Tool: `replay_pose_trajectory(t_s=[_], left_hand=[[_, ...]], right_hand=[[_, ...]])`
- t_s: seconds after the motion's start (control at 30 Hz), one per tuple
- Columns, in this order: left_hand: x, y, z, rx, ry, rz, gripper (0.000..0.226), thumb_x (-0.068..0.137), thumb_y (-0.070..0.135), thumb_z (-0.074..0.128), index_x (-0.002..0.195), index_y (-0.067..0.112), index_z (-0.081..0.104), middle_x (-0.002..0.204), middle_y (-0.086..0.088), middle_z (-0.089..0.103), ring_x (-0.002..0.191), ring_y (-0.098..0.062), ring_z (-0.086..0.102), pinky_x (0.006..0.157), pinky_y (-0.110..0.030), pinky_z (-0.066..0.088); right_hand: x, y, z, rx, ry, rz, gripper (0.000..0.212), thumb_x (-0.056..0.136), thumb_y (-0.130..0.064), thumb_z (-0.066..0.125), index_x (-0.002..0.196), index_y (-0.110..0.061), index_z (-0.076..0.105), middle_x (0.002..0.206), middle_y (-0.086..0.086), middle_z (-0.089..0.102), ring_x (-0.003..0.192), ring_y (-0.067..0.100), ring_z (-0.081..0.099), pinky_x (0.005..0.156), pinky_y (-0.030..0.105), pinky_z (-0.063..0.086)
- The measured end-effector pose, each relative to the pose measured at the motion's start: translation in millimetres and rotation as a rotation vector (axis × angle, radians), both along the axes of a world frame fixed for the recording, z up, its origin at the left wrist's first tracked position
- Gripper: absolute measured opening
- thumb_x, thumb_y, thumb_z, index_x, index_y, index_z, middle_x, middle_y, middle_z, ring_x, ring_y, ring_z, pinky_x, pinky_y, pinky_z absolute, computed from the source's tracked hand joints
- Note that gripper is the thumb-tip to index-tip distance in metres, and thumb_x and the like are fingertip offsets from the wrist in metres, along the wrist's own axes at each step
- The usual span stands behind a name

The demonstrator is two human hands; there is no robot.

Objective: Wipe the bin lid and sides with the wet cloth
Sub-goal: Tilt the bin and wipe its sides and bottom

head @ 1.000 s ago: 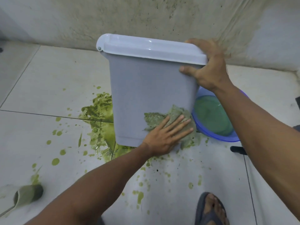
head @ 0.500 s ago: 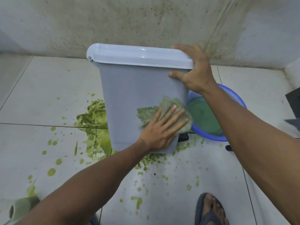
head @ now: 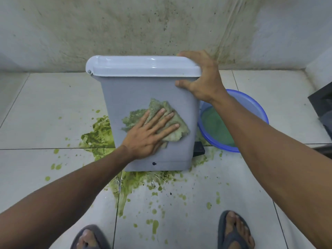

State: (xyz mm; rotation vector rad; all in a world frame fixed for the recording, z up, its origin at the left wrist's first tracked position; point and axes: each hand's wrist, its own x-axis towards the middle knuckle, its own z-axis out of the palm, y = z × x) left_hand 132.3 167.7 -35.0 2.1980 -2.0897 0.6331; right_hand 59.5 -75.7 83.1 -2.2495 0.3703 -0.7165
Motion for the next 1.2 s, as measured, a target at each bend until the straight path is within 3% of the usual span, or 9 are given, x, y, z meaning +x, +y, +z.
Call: replay_pose_trajectory(t_s=[0.1, 0.2, 0.3, 0.5, 0.6, 0.8, 0.97, 1.07, 1.2], left_hand=[[-36.8, -26.0, -7.8, -0.084, 0.062, 0.044, 0.064, 0.1, 0.031, 0.048, 0.161, 0.025, 0.028, 0.168, -0.01, 0.012, 0.156, -0.036, 0.005, 0.124, -0.055, -0.003], [-74.0, -27.8, -39.6, 0.126, -0.023, -0.145, 0.072, 0.092, 0.023, 0.04, 0.162, 0.021, 0.023, 0.169, -0.007, 0.012, 0.156, -0.031, 0.003, 0.123, -0.053, -0.016], [-72.1, -9.7, -54.8, 0.304, -0.151, -0.309, 0.073, 0.092, 0.022, 0.038, 0.162, 0.019, 0.021, 0.169, -0.006, 0.019, 0.156, -0.023, 0.019, 0.123, -0.052, -0.019], [-15.7, -16.3, -8.5, 0.017, -0.017, -0.082, 0.061, 0.105, 0.047, 0.035, 0.162, 0.028, 0.023, 0.168, -0.007, 0.012, 0.157, -0.027, 0.003, 0.126, -0.051, -0.005], [-25.4, -50.3, 21.7, -0.155, 0.074, 0.108, 0.063, 0.103, 0.05, 0.044, 0.16, 0.027, 0.029, 0.167, -0.011, 0.019, 0.157, -0.031, 0.009, 0.125, -0.055, -0.004], [-22.4, -49.3, 23.2, -0.088, 0.007, -0.006, 0.061, 0.104, 0.047, 0.044, 0.159, 0.024, 0.032, 0.167, -0.009, 0.023, 0.157, -0.029, 0.009, 0.126, -0.052, -0.001], [16.4, -15.1, 29.4, -0.402, 0.139, 0.357, 0.069, 0.098, 0.048, 0.055, 0.159, 0.026, 0.03, 0.166, -0.004, 0.019, 0.157, -0.027, 0.008, 0.126, -0.052, 0.008], [14.8, -0.8, 16.1, -0.588, 0.321, 0.567, 0.068, 0.103, 0.047, 0.044, 0.159, 0.016, 0.023, 0.167, -0.011, 0.017, 0.157, -0.036, 0.007, 0.124, -0.059, 0.018], [-2.8, -11.7, 14.6, -0.749, 0.52, 0.846, 0.069, 0.106, 0.046, 0.035, 0.16, 0.008, 0.015, 0.167, -0.019, 0.011, 0.155, -0.043, 0.006, 0.118, -0.067, 0.02]], right_hand=[[1.3, -0.7, 1.0, 0.008, 0.006, 0.004, 0.068, 0.06, -0.033, 0.084, 0.125, -0.025, 0.066, 0.118, 0.007, 0.06, 0.11, 0.021, 0.059, 0.099, 0.033, 0.047], [-1.2, -0.2, 0.5, 0.012, 0.008, 0.013, 0.067, 0.061, -0.032, 0.084, 0.125, -0.027, 0.066, 0.118, 0.006, 0.06, 0.111, 0.019, 0.058, 0.1, 0.026, 0.045], [-1.9, 0.6, 0.0, 0.001, 0.004, 0.022, 0.067, 0.061, -0.031, 0.085, 0.126, -0.026, 0.066, 0.119, 0.002, 0.06, 0.112, 0.015, 0.057, 0.1, 0.02, 0.042], [-1.0, 2.3, -0.8, -0.016, -0.019, 0.017, 0.068, 0.06, -0.031, 0.086, 0.126, -0.021, 0.067, 0.12, 0.004, 0.06, 0.111, 0.018, 0.059, 0.099, 0.021, 0.043], [2.3, 2.6, -2.0, -0.05, -0.037, 0.036, 0.068, 0.062, -0.033, 0.085, 0.126, -0.019, 0.067, 0.121, 0.007, 0.06, 0.113, 0.021, 0.059, 0.098, 0.019, 0.041], [-6.3, 1.8, -1.5, -0.062, -0.042, 0.061, 0.065, 0.064, -0.033, 0.085, 0.126, -0.021, 0.066, 0.124, 0.008, 0.061, 0.116, 0.023, 0.058, 0.099, 0.018, 0.04], [-6.7, 11.6, 3.8, 0.015, -0.099, 0.048, 0.058, 0.068, -0.052, 0.082, 0.119, -0.026, 0.069, 0.122, 0.001, 0.064, 0.114, 0.013, 0.06, 0.101, 0.025, 0.044], [-7.7, 15.6, 5.1, 0.043, -0.109, 0.009, 0.048, 0.075, -0.051, 0.077, 0.115, -0.024, 0.071, 0.12, -0.003, 0.065, 0.115, 0.012, 0.06, 0.104, 0.032, 0.046], [-11.3, 19.2, 6.9, 0.051, -0.101, -0.006, 0.045, 0.076, -0.048, 0.076, 0.114, -0.024, 0.073, 0.12, -0.006, 0.066, 0.116, 0.011, 0.059, 0.105, 0.03, 0.045]])
